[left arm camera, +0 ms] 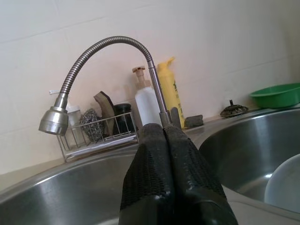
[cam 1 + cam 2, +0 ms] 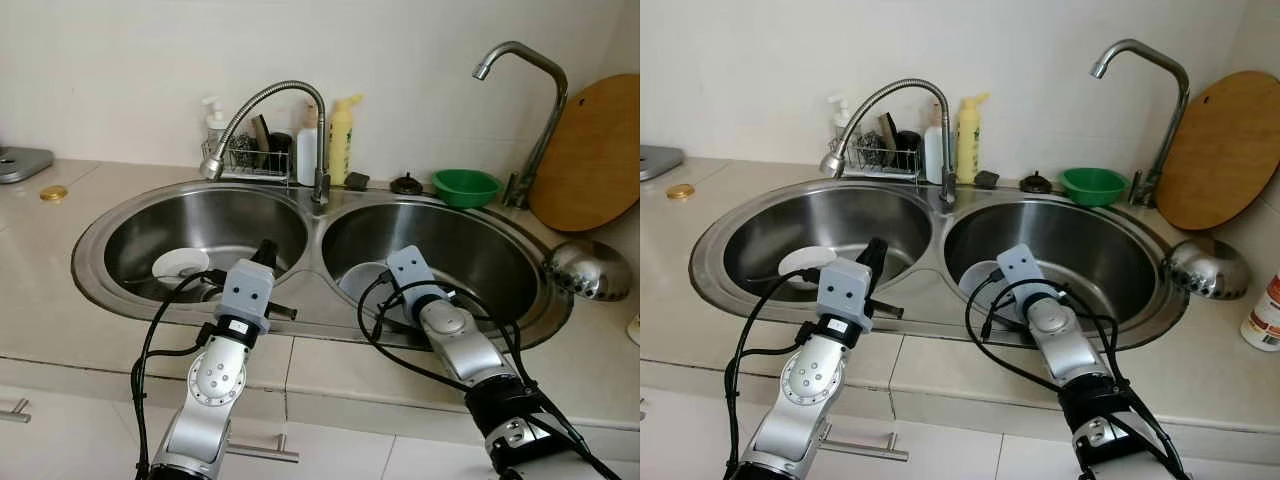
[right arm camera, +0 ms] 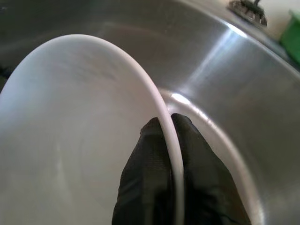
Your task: Kitchen organization
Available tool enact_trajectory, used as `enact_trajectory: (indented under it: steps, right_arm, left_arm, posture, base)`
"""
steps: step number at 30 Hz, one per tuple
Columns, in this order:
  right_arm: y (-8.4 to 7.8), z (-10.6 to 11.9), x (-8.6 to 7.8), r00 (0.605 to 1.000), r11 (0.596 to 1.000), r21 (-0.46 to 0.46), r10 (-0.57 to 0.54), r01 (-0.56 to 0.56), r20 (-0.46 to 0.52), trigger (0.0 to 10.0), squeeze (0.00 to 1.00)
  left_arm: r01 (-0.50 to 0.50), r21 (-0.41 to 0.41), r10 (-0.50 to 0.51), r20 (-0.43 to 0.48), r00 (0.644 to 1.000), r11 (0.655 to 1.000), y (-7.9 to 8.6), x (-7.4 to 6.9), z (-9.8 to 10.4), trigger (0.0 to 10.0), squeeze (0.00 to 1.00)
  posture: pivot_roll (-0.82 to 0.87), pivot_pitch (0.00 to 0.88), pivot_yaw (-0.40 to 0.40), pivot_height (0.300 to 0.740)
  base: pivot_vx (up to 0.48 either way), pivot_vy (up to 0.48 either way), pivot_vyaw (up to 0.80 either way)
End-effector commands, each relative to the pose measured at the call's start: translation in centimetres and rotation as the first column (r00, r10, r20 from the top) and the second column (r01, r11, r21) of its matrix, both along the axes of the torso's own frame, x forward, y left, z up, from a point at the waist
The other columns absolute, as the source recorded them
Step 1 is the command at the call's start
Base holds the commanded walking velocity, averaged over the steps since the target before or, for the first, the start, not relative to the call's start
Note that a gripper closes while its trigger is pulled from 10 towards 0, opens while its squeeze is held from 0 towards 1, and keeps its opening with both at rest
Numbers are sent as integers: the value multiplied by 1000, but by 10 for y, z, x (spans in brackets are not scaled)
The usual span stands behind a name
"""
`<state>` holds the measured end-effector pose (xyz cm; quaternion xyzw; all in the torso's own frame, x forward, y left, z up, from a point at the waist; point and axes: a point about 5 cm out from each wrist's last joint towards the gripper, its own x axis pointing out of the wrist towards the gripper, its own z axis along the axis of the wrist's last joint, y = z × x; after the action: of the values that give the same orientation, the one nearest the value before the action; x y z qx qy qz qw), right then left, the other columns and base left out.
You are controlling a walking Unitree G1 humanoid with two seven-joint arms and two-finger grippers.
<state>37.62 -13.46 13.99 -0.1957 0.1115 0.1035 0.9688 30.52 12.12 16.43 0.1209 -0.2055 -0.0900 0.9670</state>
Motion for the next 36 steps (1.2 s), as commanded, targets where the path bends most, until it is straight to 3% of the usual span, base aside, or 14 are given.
enact_trajectory:
  steps: [1, 2, 5, 13, 17, 19, 22, 23, 28, 31, 36]
  right_arm:
    - [8, -13, -7, 996, 996, 77, 51, -46, -75, 10000, 639]
    - [10, -13, -8, 995, 993, 108, 64, -55, -75, 10000, 1000]
    - [10, -12, -9, 995, 990, 130, 72, -63, -67, 10000, 1000]
    - [0, 17, -6, 994, 973, 230, 2, -28, 110, 10000, 1000]
    - [1, 32, -6, 980, 940, 339, -31, -39, 199, 10000, 1000]
    - [-5, 47, -7, 952, 897, 442, -119, -19, 282, 10000, 1000]
    - [-12, 62, -10, 909, 863, 504, -213, 4, 357, 10000, 1000]
    - [-12, 65, -11, 899, 859, 513, -223, -1, 376, 10000, 0]
    - [-5, 74, -20, 869, 821, 567, -230, -69, 439, 10000, 0]
    - [-2, 81, -24, 849, 799, 593, -242, -101, 470, 10000, 0]
    - [2, 86, -28, 835, 784, 606, -243, -130, 494, 10000, 0]
  left_arm:
    - [4, 8, -4, -3, 1000, 1000, -3, 0, -2, 10000, 0]
    - [6, 8, -6, -4, 1000, 1000, -3, 0, -2, 10000, 0]
    - [7, 7, -7, -4, 1000, 1000, -3, 0, -2, 10000, 0]
    - [15, 3, -15, -10, 1000, 1000, -4, 1, -3, 10000, 0]
    - [16, 1, -16, -10, 1000, 1000, -4, 0, -4, 10000, 0]
    - [20, -3, -20, -9, 1000, 1000, -4, 0, -4, 10000, 0]
    - [27, -20, -27, -8, 1000, 999, -3, -2, -3, 10000, 0]
    - [29, -25, -29, -7, 1000, 999, -3, -2, -2, 10000, 0]
    - [33, -27, -32, 33, 999, 999, -4, -2, 6, 10000, 0]
    - [15, -15, -13, 110, 994, 1000, -2, -4, 18, 10000, 0]
    - [17, -16, -15, 113, 994, 1000, -2, -3, 19, 10000, 0]
  posture:
    - [60, 0, -27, 740]
    - [59, 0, -27, 740]
    - [57, 0, -26, 740]
    - [54, 0, -25, 740]
    - [57, 0, -26, 740]
    - [60, 0, -26, 740]
    - [62, 0, -26, 740]
    - [62, 0, -27, 740]
    - [61, 0, -26, 740]
    - [63, 0, -25, 740]
    - [61, 0, -21, 740]
  base:
    - [0, 0, 0]
    - [0, 0, 0]
    - [0, 0, 0]
    - [0, 0, 0]
    - [0, 0, 0]
    - [0, 0, 0]
    - [0, 0, 0]
    - [0, 0, 0]
    - [0, 250, 0]
    - [0, 480, 0]
    - [0, 480, 0]
